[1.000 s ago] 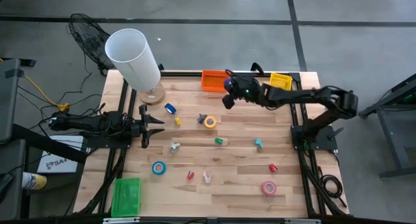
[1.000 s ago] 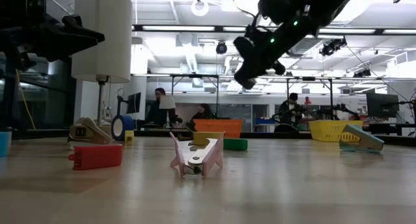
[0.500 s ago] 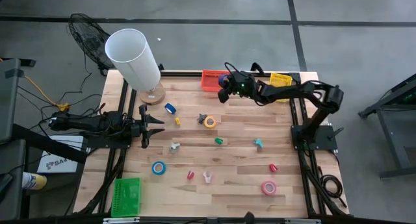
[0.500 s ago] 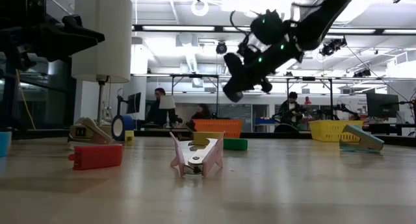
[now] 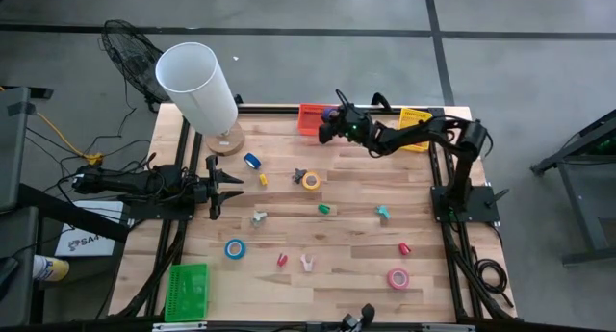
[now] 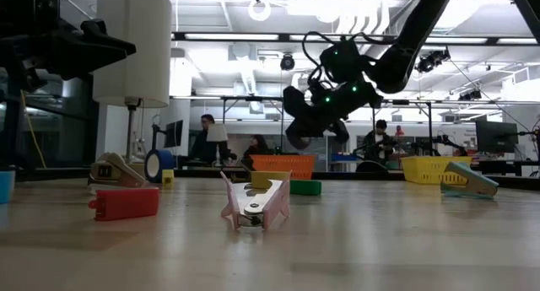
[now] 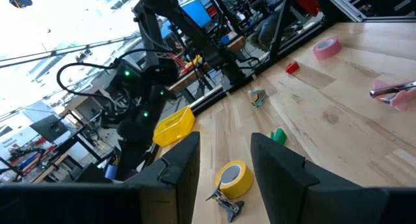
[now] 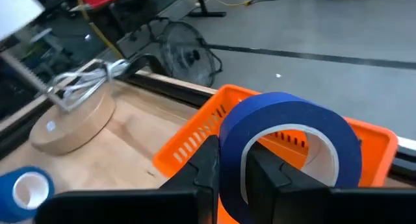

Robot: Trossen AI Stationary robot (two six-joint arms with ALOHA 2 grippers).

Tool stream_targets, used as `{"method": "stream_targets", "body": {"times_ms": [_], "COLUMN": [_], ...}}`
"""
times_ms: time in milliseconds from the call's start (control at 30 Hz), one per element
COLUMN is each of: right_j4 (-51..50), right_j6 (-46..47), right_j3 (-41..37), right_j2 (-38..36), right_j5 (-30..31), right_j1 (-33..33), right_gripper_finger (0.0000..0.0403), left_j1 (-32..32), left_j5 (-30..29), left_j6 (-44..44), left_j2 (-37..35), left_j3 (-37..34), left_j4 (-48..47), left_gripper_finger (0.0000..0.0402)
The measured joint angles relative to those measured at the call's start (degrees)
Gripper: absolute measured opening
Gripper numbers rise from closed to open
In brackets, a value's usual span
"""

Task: Pick and place Stapler, Stapler remover, tape
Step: Put the right blue tape into the orange bin

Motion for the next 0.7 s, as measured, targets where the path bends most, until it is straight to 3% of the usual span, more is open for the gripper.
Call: {"method": "stream_targets", "body": {"times_ms": [300,700], "right_j4": [-0.6,-1.4], "right_j6": [4.5,3.7], "right_j3": [0.1,0.1], "right_j2": [0.1,0.1], "right_j5": [0.5,-2.6], "right_j1": [-0.6,-0.7], "right_gripper_finger": [0.0054,0.0072], "left_j1": [0.0,0.0], "left_j5": [0.0,0.0], "left_j6": [0.0,0.0], "left_j2": [0.0,0.0], "left_j3": [0.0,0.0], "left_j4": [0.0,0.0], "left_gripper_finger": [0.0135,0.0135]}}
